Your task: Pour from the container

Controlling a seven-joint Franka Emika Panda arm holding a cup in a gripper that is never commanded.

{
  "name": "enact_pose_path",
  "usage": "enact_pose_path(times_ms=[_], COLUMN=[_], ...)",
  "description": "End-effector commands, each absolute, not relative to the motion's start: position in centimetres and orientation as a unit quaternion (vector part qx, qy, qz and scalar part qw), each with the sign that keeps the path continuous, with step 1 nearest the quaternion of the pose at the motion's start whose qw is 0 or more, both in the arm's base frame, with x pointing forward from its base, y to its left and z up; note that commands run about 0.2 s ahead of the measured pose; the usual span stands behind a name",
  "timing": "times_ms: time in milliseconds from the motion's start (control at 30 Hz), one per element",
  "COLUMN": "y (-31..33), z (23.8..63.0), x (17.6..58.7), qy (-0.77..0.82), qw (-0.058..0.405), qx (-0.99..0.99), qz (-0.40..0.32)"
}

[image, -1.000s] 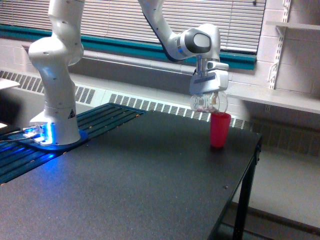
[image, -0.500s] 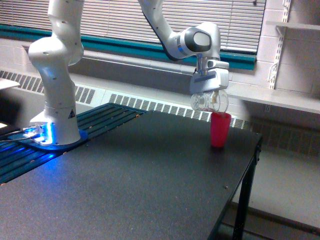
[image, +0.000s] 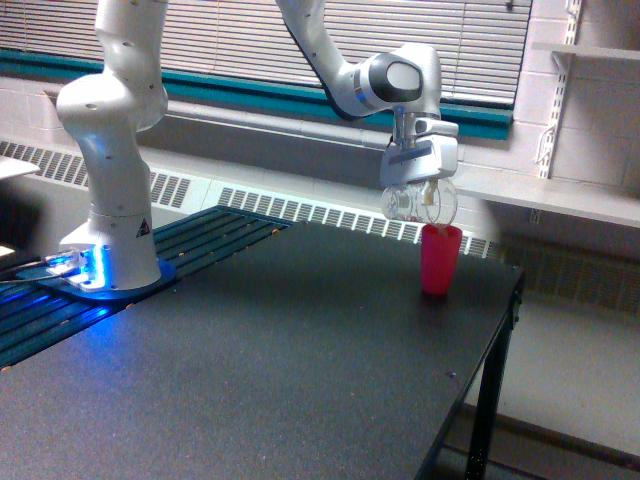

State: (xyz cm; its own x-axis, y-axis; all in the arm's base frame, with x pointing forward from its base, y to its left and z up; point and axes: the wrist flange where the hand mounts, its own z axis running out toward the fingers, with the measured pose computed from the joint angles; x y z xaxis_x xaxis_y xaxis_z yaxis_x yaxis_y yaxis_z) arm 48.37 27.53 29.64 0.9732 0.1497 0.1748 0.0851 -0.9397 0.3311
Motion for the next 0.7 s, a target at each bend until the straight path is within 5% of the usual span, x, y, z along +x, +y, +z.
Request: enact_pose_path(times_ms=[33, 700], y=[27.1, 28.8], z=[30.1, 29.2], x=[48.4, 48.5], qy=[0.063, 0.096], qw=[0.168, 0.177], qx=[0.979, 0.977], qz=[0.092, 0.075])
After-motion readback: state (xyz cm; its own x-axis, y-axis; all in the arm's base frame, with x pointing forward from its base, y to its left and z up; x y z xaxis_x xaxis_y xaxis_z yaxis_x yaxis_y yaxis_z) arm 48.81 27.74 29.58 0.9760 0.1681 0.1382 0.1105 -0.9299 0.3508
